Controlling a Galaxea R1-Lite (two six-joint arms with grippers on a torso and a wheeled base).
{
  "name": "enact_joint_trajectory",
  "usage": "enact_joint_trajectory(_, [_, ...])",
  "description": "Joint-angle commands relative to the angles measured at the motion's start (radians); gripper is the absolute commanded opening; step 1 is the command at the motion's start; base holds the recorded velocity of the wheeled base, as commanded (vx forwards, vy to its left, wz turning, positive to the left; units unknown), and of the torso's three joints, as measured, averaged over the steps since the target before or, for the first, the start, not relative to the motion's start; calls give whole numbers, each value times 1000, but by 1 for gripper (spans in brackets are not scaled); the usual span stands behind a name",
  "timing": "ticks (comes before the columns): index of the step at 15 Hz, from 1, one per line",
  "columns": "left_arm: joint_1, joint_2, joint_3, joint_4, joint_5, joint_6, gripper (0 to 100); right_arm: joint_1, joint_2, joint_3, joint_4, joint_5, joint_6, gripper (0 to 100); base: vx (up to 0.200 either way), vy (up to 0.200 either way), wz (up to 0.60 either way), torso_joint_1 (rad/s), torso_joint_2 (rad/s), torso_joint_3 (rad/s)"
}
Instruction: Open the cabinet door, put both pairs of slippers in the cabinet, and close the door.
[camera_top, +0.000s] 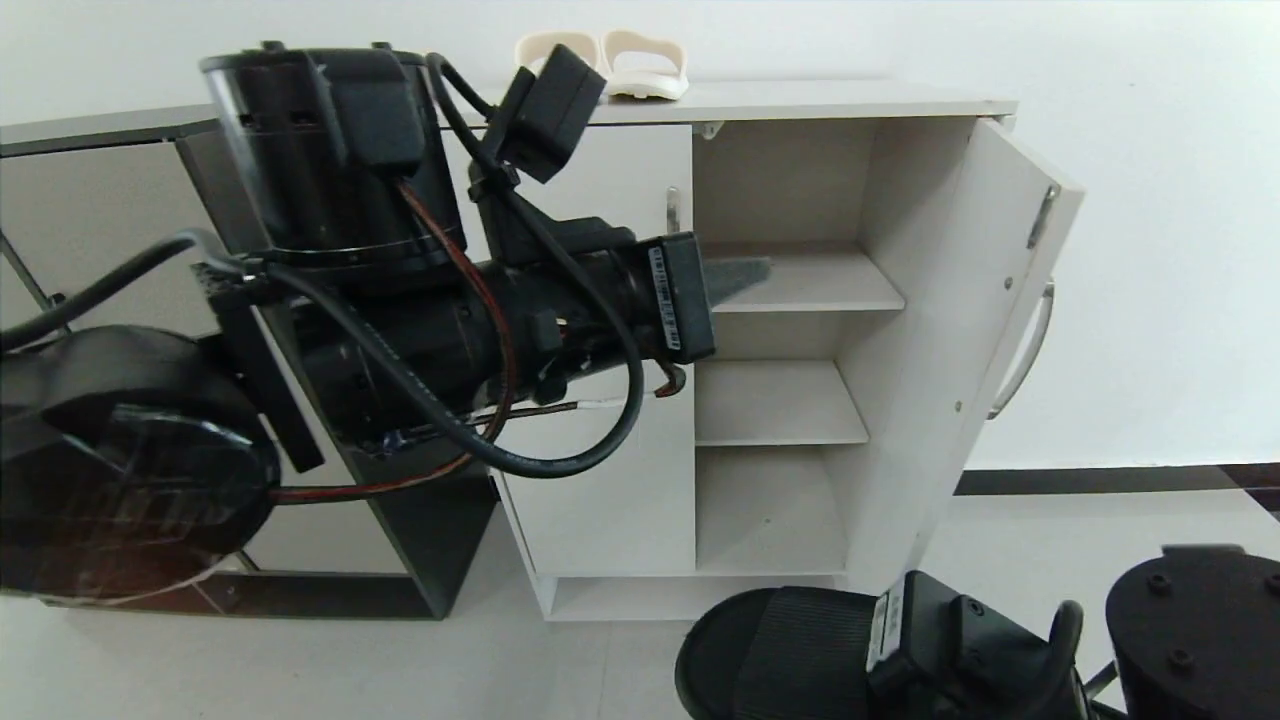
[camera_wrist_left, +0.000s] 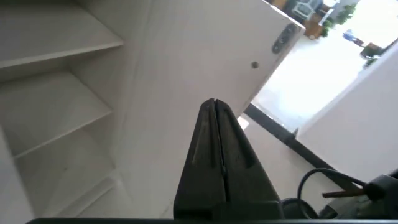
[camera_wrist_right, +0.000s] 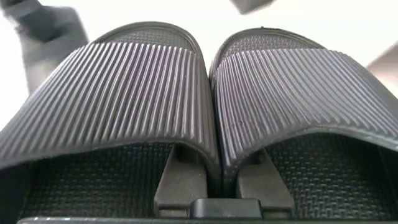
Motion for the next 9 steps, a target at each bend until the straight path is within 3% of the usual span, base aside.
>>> enact_joint_trajectory(1, [66,-149,90,61,116,22,0,-39,86,-58,-13,-143,60,0,0,0,0,0,0,0])
enact_joint_trajectory(2, [88,-204,130,100,205,54,0,-64,110,-77,-34,-208,85,0,0,0,0,0,0,0])
enact_joint_trajectory(3, [100,-353,248,140,348,88,0,-114,156,-104,-85,-315,122,0,0,0,0,0,0,0])
enact_joint_trajectory(5, [100,-597,403,222,474,117,0,-183,244,-170,-137,-477,166,0,0,0,0,0,0,0])
enact_joint_trajectory(6, [126,-709,453,332,584,135,0,-216,285,-207,-162,-531,189,0,0,0,0,0,0,0])
enact_joint_trajectory(9, [418,-1001,575,545,673,195,0,-260,313,-230,-172,-563,195,0,0,0,0,0,0,0])
